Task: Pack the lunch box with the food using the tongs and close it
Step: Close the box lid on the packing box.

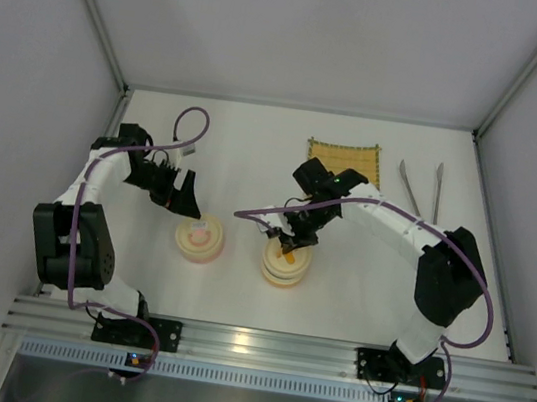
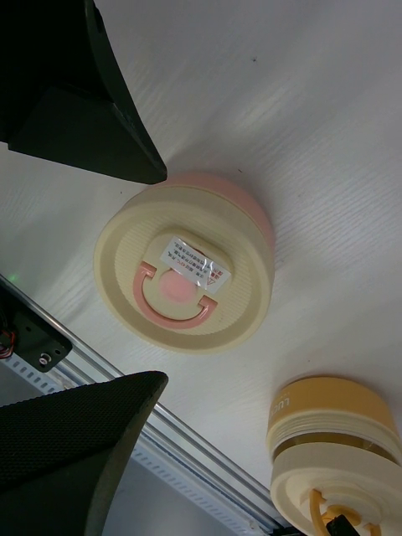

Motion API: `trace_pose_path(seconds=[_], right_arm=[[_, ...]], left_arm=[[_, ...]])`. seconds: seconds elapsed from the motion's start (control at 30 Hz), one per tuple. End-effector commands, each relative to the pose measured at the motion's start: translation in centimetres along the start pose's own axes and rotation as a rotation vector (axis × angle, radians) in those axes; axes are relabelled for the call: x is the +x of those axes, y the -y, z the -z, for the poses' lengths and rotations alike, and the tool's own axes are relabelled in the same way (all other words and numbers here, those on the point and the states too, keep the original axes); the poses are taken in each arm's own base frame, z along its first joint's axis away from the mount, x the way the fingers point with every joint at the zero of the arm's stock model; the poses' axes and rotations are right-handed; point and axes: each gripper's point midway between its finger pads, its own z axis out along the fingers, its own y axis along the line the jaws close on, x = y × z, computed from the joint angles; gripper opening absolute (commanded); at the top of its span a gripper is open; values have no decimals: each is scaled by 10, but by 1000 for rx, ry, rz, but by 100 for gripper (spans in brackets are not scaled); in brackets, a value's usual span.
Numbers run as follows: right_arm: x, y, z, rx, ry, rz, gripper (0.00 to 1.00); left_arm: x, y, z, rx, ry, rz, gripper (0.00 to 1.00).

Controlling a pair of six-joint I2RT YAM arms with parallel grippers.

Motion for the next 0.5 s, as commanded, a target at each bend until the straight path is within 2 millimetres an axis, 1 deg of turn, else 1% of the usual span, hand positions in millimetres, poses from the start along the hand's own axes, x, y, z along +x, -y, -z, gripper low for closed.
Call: trace_pose_path(seconds=[0.0,0.2,0.47], right_arm=[[-23,8,0,7,54,90,0],[-25,6,-4,-6,65,100,0],[-18,4,-9,-22,57,110,0]], left_arm=[[-8,4,3,27,27,-37,98],[-9,4,4,28,29,-38,98],[-10,4,4,26,29,-39,98]])
